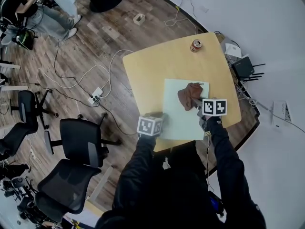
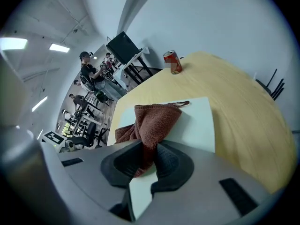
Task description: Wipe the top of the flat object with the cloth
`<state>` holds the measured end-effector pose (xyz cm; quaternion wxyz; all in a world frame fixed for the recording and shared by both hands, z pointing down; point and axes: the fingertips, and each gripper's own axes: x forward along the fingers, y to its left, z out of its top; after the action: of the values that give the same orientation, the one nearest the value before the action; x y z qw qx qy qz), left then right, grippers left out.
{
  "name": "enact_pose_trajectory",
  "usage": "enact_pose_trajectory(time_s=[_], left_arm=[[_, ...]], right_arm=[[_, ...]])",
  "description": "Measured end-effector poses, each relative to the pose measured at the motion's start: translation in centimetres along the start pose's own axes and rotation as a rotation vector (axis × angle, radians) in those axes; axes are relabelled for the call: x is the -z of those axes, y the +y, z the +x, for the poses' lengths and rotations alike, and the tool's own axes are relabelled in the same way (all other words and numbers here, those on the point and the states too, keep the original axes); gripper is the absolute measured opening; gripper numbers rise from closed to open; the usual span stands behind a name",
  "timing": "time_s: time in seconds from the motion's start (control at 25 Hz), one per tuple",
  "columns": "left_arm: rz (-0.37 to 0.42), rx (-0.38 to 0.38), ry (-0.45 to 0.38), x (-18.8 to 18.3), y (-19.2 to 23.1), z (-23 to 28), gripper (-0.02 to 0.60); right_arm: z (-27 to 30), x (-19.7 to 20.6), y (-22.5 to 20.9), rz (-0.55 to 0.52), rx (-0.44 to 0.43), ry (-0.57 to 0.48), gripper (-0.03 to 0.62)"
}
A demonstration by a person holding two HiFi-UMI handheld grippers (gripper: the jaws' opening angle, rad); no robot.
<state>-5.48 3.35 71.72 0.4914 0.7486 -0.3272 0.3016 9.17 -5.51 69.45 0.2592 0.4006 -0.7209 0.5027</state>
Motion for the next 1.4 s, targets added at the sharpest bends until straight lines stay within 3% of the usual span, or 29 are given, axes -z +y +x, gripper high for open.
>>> enact_pose_trajectory(time_s=[0.36,0.72,1.4], left_arm=[[0.035,-0.034,0.019,-0.4,0.1,0.6,0.071],[0.017,-0.036,0.006,-0.4,-0.5,0.5,0.069],[0.025,-0.064,0.020,-0.3,-0.3,1.2,0.067]], right_arm=[[-1.1,-0.5,-0.9,-0.044,0.009,-0.015,0.072],[-2.4,-0.6,-2.1,-0.052,0.063,-0.054,0.072],[-7.1,1.0,-9.4,0.037,0.191,-0.103,0.071]])
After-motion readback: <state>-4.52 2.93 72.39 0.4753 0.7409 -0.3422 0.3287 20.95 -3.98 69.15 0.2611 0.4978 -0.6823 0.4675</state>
